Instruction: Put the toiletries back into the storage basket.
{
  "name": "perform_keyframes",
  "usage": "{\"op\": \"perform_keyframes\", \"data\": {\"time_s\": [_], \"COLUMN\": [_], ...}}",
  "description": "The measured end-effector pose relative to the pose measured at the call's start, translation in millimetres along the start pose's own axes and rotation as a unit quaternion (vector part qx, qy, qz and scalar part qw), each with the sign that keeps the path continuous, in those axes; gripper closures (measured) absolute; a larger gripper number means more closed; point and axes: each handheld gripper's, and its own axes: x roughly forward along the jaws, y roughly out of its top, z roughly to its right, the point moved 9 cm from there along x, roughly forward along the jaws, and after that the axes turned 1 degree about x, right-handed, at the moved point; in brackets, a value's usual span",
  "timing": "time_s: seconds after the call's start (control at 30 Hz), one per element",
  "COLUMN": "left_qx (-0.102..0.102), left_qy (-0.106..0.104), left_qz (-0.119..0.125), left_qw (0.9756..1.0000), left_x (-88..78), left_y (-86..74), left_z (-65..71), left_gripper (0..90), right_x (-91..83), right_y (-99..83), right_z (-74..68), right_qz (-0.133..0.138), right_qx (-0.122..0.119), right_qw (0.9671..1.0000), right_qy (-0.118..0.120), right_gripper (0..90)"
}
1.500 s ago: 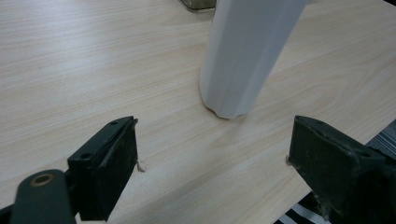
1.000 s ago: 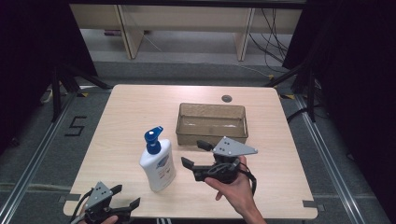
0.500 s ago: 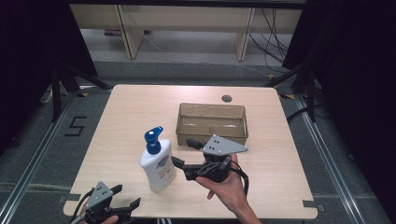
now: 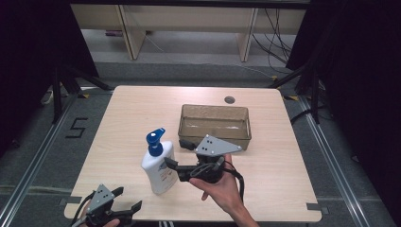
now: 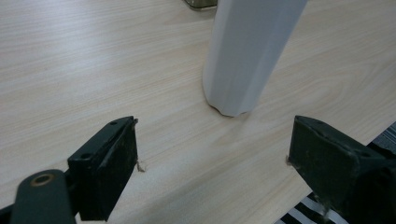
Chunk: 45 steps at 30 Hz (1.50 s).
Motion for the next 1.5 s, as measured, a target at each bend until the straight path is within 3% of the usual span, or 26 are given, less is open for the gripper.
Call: {"op": "perform_keyframes", "data": {"time_s": [0.2,0.33,0.37,0.4,0.7,0.73,0.83,0.87,0.9,1.07,1.1,1.17,1.33,1.37,1.4,1.5], "left_qx": [0.004,0.009,-0.001,0.004,-0.003,-0.002,0.003,-0.002,0.004,-0.004,0.004,-0.002,0.0,0.005,-0.004,-0.004], "left_qy": [0.001,0.0,-0.001,-0.001,-0.004,-0.004,-0.004,-0.004,-0.003,-0.007,-0.006,-0.006,-0.006,-0.006,-0.007,-0.005], "left_qz": [0.0,-0.006,0.004,-0.002,0.004,0.002,-0.003,0.003,-0.004,0.004,-0.004,0.002,0.0,-0.004,0.004,0.004], "left_qw": [1.0,0.9999,1.0,1.0,1.0,1.0,1.0,1.0,1.0,1.0,1.0,1.0,1.0,1.0,1.0,1.0], "left_x": [-1.7,-2.6,-1.0,-1.5,-0.1,-0.2,-1.0,-0.3,-1.5,-0.2,-1.3,-0.4,-0.7,-1.4,-0.3,-0.7], "left_y": [-0.9,-1.9,-0.1,-0.8,-0.6,-0.8,-1.7,-0.8,-1.9,-0.6,-1.8,-0.9,-1.3,-2.0,-0.6,-0.5], "left_z": [1.1,0.8,2.6,2.0,2.4,2.5,1.7,2.5,1.0,3.2,1.9,2.7,2.8,2.0,3.1,3.2], "left_gripper": [15.0,15.0,15.0,15.0,15.0,15.0,14.9,15.0,15.0,15.0,15.0,15.0,15.0,15.0,15.0,15.0], "right_x": [4.9,10.0,10.4,10.9,21.9,24.1,28.4,30.4,32.4,37.7,39.0,40.7,47.3,48.6,49.2,52.6], "right_y": [8.6,11.1,10.1,10.2,13.8,15.8,16.2,16.9,17.3,19.6,21.3,20.9,25.5,25.5,23.8,24.2], "right_z": [-6.5,-7.8,-7.6,-5.6,-4.1,-3.0,-5.4,-3.8,-4.3,-7.6,-6.0,-9.2,-7.5,-8.3,-8.1,-4.9], "right_qz": [0.01,0.012,0.007,0.006,0.013,0.019,0.015,0.015,0.015,0.01,0.014,0.007,0.015,0.017,0.009,0.012], "right_qx": [-0.008,-0.011,-0.009,-0.019,-0.009,-0.016,-0.007,-0.019,-0.021,-0.027,-0.041,-0.027,-0.043,-0.039,-0.027,-0.035], "right_qw": [0.9999,0.9998,0.9999,0.9998,0.9998,0.9996,0.9997,0.9996,0.9995,0.9993,0.9989,0.9993,0.9987,0.9986,0.9992,0.999], "right_qy": [0.007,0.006,0.004,-0.002,0.011,0.01,0.019,0.015,0.017,0.022,0.019,0.024,0.025,0.03,0.028,0.025], "right_gripper": [31.3,31.3,31.3,31.3,33.5,34.5,37.2,39.3,40.3,44.1,45.2,47.2,52.0,52.5,53.2,55.4]}}
